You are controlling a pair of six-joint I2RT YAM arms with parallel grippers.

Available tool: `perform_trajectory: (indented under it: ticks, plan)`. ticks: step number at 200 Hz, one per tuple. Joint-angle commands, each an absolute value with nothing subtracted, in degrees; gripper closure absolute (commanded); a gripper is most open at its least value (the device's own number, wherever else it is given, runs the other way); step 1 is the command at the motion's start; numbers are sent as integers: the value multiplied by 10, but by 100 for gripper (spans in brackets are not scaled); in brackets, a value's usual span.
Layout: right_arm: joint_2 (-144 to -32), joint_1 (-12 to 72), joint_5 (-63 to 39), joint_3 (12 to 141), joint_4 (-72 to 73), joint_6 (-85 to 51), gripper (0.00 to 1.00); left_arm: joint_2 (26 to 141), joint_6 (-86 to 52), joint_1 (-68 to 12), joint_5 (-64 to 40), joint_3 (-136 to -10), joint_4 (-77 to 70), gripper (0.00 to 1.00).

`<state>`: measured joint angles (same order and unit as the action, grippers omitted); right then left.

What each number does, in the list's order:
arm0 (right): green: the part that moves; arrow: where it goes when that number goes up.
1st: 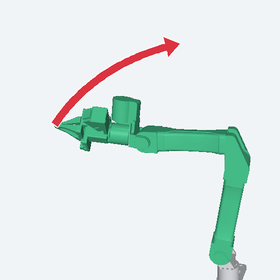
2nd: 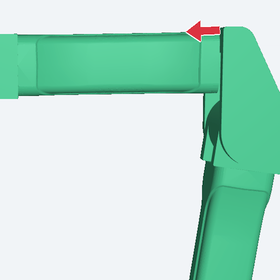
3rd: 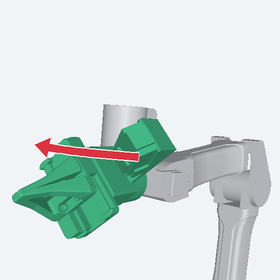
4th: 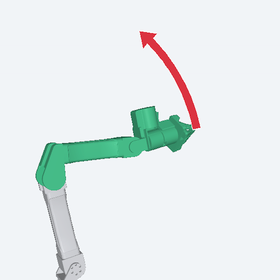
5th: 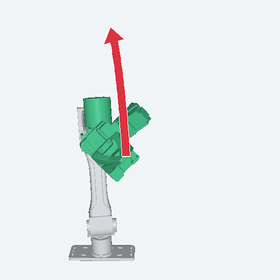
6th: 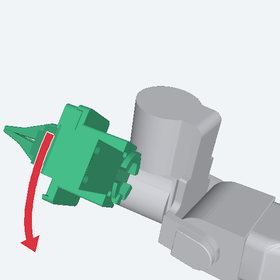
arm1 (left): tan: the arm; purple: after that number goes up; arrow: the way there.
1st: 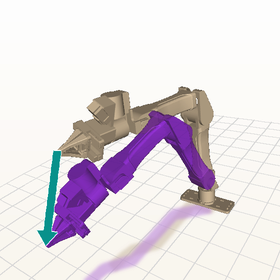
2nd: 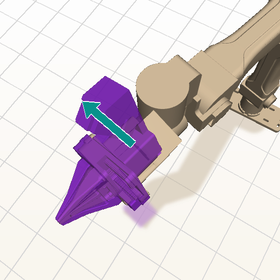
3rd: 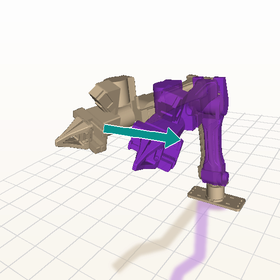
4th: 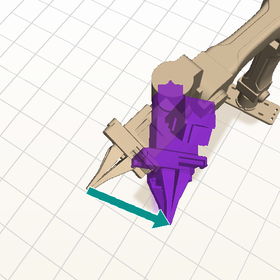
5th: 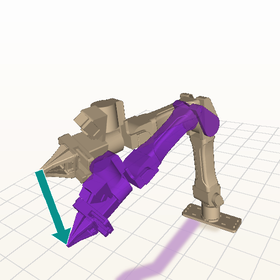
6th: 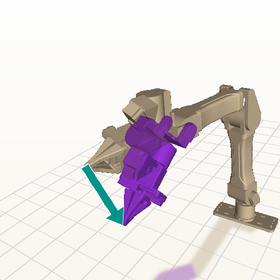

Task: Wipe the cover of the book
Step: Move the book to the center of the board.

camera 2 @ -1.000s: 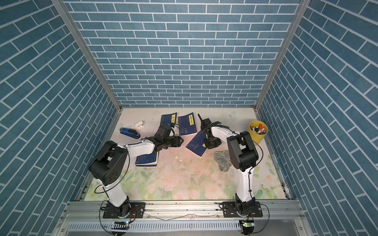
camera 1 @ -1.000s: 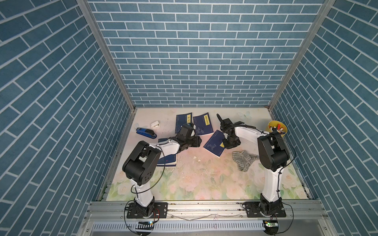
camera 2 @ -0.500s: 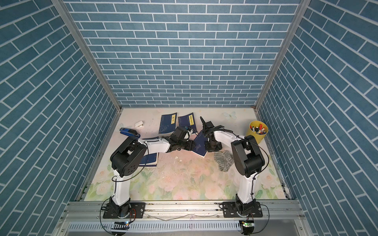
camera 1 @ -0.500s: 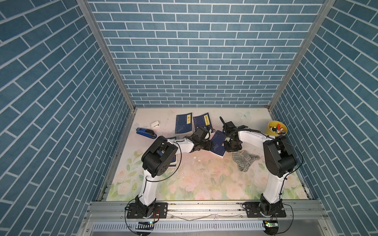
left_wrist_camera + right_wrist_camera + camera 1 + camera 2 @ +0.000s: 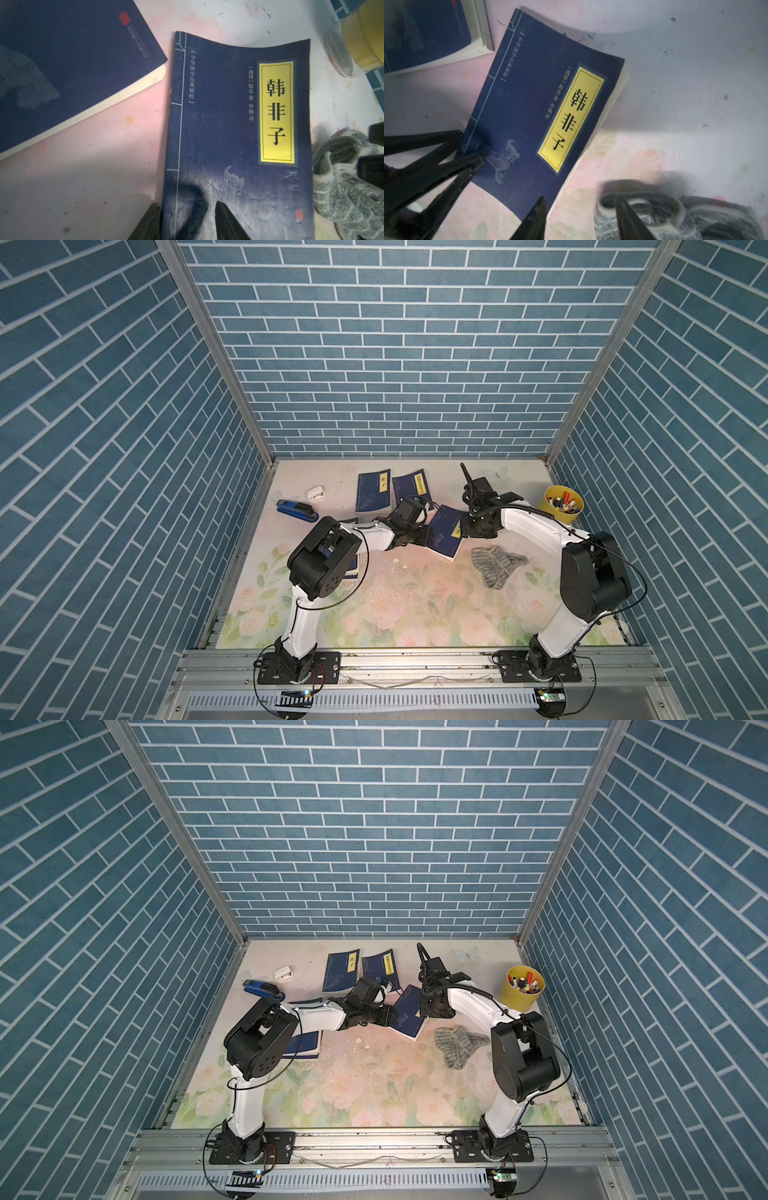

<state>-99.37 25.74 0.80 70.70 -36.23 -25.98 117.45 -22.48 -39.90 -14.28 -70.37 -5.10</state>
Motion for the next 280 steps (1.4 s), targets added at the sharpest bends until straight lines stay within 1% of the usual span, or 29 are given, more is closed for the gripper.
perform_trajectory:
  ticks: [1,35,59,78,110,129,157,202,230,264,280]
  plan:
    - [-1031,248,-41,704,-318,-290,44,1178,-234,-409,-150,-690,-52,53]
    - [-1066,231,-48,695,-281,-307,44,1174,-243,-413,-153,-681,-63,54]
    - [-1084,226,-69,689,-270,-308,47,1176,-245,-414,-158,-679,-67,58]
    - [-1095,226,-79,684,-268,-309,55,1178,-247,-414,-165,-678,-70,63]
    - [-1087,230,-98,648,-255,-317,75,1172,-257,-417,-181,-663,-80,76]
    - [-1070,244,-101,618,-254,-318,80,1155,-265,-424,-185,-640,-87,83]
    - [-1033,289,-100,578,-266,-324,81,1113,-287,-437,-186,-589,-104,88]
    - [-962,371,-81,541,-303,-355,82,1006,-330,-465,-176,-483,-128,89]
    - [-941,420,-68,536,-324,-370,81,938,-360,-483,-154,-421,-126,89]
    - [-933,433,-55,531,-333,-375,80,861,-389,-488,-119,-353,-122,90]
    - [-914,432,-23,537,-355,-372,77,829,-396,-488,-108,-328,-121,90]
